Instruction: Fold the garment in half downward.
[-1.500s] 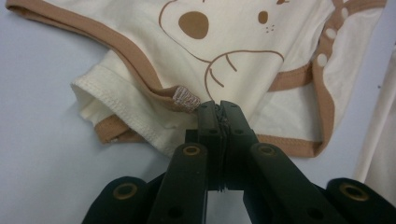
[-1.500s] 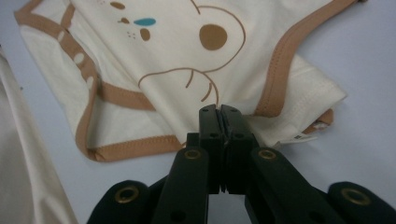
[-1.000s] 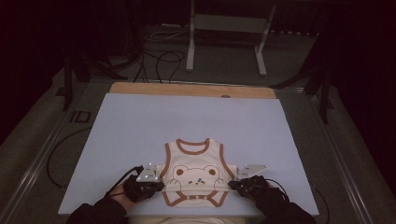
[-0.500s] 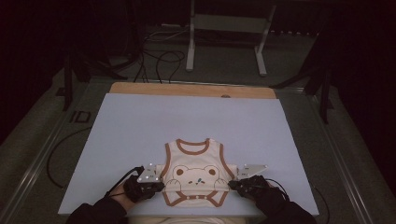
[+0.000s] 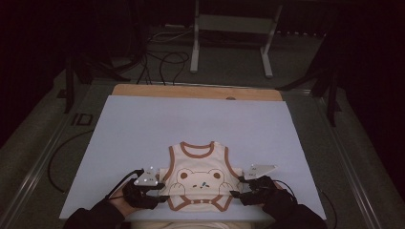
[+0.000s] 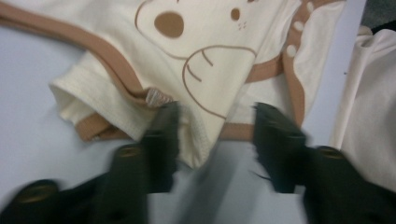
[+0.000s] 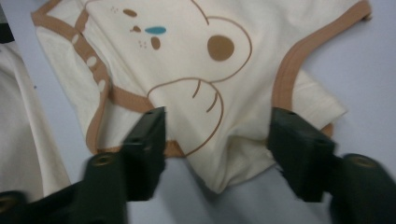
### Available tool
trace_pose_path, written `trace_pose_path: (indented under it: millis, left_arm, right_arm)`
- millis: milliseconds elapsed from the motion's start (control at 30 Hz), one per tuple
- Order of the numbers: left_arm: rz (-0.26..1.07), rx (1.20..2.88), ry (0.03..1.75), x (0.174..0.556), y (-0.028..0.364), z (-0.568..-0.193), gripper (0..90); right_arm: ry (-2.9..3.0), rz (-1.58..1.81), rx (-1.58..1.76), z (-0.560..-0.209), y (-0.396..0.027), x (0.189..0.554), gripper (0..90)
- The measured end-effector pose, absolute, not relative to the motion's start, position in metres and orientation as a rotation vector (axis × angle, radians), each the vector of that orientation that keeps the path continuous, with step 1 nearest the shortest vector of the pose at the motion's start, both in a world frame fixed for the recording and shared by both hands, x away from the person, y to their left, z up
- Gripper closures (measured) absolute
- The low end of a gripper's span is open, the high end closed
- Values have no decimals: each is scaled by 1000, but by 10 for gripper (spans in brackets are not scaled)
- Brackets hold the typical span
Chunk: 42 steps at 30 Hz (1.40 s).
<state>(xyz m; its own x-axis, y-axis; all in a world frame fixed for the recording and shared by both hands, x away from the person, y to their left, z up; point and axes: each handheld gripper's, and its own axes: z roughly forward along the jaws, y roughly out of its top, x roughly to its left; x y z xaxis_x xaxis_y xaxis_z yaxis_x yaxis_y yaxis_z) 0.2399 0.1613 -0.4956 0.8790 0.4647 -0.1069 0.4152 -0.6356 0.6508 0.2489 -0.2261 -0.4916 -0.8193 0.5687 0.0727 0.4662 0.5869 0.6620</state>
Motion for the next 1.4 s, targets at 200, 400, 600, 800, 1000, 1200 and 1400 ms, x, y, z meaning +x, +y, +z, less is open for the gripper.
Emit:
trace_pose_path:
  millis: [200,400,600,800,1000,1200,1400]
  left_arm:
    - [97,2317,630,244,166,-483,255]
    - [88,2304,608,253,168,-467,49]
    - [94,2300,588,263,171,-454,9]
    - [108,2290,586,276,172,-443,9]
    - [115,2284,576,289,171,-436,8]
    - [109,2284,569,302,169,-432,9]
    - [114,2288,564,316,164,-427,9]
  right_arm:
    - [2665,1073,833,-478,-226,253,129]
    - [2631,1122,823,-465,-226,260,104]
    - [2574,1173,791,-448,-226,271,104]
    - [2524,1182,744,-432,-223,285,105]
    - [2511,1173,728,-424,-217,299,104]
    - [2511,1171,711,-419,-209,315,104]
    - [2510,1165,700,-416,-202,331,105]
